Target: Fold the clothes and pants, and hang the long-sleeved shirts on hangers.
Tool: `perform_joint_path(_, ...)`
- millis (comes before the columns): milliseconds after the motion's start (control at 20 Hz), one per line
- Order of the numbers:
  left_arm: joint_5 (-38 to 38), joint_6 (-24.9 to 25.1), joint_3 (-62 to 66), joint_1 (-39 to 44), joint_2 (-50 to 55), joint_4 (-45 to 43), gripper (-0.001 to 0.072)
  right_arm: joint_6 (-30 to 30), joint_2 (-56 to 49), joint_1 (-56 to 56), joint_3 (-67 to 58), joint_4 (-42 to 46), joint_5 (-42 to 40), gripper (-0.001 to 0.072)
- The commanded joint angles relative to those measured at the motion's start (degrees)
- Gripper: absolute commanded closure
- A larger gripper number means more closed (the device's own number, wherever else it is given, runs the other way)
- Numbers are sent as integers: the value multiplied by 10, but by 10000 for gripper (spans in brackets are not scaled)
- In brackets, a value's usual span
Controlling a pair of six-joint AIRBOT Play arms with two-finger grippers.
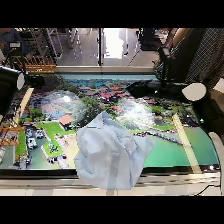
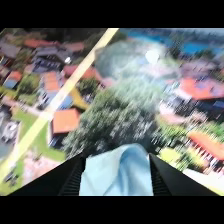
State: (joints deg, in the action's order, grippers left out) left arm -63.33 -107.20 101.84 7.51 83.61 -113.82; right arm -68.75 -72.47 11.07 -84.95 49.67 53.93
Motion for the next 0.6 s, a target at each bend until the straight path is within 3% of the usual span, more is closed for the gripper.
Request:
perform_joint_path(0,-27,92,0,4,8,96,379,-84,-42,18,2,3,112,197)
perform_joint_path(50,-46,162,0,2,17,160,382,-94,-64,24,2,0,137,187)
perform_joint_path(200,-129,309,0,2,62,327,383,-122,-138,52,1,-19,145,123)
perform_joint_path(400,-247,335,0,2,135,436,381,-133,-243,78,1,-66,72,130)
perform_joint_path(550,-235,344,0,-10,146,440,382,-129,-300,87,1,-68,17,131)
